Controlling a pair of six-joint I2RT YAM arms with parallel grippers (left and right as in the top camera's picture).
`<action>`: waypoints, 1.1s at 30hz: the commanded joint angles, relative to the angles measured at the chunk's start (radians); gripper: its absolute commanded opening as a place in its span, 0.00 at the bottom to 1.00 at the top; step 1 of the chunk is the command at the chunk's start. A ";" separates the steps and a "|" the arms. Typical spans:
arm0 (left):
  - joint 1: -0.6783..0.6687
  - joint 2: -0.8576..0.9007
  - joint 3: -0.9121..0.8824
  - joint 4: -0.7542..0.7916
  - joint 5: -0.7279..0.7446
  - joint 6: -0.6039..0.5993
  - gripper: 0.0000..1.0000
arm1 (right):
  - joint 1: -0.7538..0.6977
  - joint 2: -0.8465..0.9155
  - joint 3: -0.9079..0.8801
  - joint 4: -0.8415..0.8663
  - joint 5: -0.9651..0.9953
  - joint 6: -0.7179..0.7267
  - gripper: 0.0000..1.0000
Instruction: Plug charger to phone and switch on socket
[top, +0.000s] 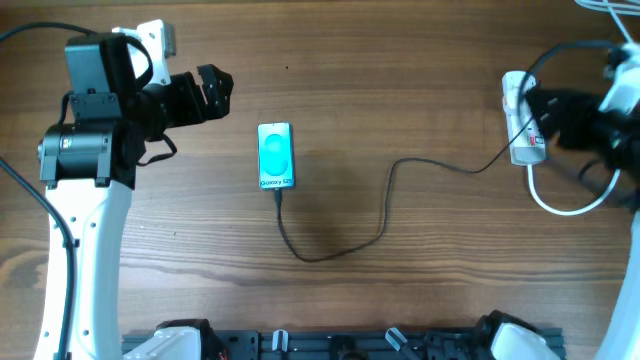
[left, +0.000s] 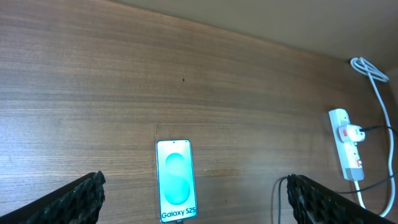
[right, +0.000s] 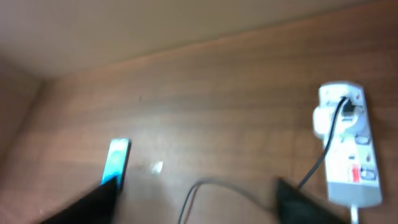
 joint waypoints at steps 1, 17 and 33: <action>0.005 -0.007 0.005 0.003 0.009 -0.002 1.00 | 0.039 -0.059 0.003 -0.086 0.124 -0.042 1.00; 0.005 -0.007 0.005 0.003 0.009 -0.002 1.00 | 0.039 -0.004 0.002 -0.104 0.244 -0.045 1.00; 0.005 -0.007 0.005 0.003 0.009 -0.002 1.00 | 0.268 -0.260 -0.105 0.043 0.669 -0.045 1.00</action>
